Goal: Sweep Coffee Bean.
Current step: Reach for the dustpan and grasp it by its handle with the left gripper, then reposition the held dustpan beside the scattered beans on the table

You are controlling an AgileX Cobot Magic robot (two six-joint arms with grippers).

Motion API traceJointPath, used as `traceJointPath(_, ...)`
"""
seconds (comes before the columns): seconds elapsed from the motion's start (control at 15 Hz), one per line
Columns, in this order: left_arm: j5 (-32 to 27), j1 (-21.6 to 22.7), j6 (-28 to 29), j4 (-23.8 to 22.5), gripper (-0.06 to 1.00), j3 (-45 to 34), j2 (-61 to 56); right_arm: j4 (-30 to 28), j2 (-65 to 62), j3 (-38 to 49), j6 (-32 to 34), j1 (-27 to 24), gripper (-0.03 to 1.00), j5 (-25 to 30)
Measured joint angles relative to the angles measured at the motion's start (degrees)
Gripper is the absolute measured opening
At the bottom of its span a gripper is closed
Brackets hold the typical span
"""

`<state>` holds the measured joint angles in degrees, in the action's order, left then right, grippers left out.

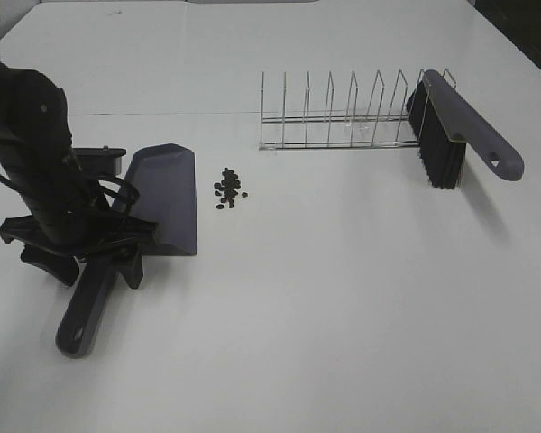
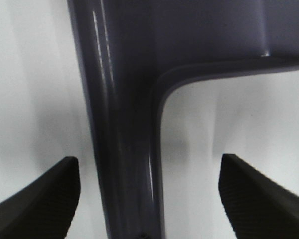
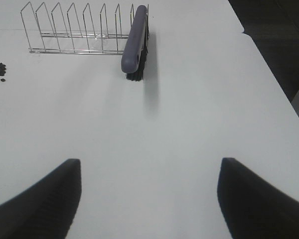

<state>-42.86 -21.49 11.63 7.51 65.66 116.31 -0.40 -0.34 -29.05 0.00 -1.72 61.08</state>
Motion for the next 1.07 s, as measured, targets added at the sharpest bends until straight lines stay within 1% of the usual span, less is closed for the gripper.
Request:
traceJointPath(0.07, -0.06, 0.00, 0.00, 0.00, 0.70, 0.06, 0.63, 0.00, 0.00, 0.00, 0.00, 0.00, 0.63, 0.00)
traceJointPath(0.13, -0.57, 0.00, 0.17, -0.46, 0.67, 0.46, 1.43, 0.00, 0.00, 0.00, 0.00, 0.00, 0.63, 0.00)
traceJointPath(0.2, -0.63, 0.00, 0.17, -0.52, 0.60, 0.46, 1.49, 0.00, 0.00, 0.00, 0.00, 0.00, 0.63, 0.00)
traceJointPath(0.4, -1.55, 0.00, 1.15, -0.46, 0.32, 0.52, 1.60, 0.00, 0.00, 0.00, 0.00, 0.00, 0.63, 0.00)
traceJointPath(0.67, -4.13, 0.00, 3.72, -1.38, 0.32, 0.52, 1.60, 0.00, 0.00, 0.00, 0.00, 0.00, 0.63, 0.00)
traceJointPath(0.8, -5.21, 0.00, 5.90, -4.18, 0.32, 0.46, 0.46, 0.00, 0.00, 0.00, 0.00, 0.00, 0.63, 0.00)
traceJointPath(0.93, -5.96, 0.00, 8.14, -7.51, 0.32, 0.46, -4.13, 0.00, 0.00, 0.00, 0.00, 0.00, 0.63, 0.00)
traceJointPath(1.07, -5.96, 0.00, 9.00, -9.22, 0.32, 0.46, -8.82, 0.00, 0.00, 0.00, 0.00, 0.00, 0.63, 0.00)
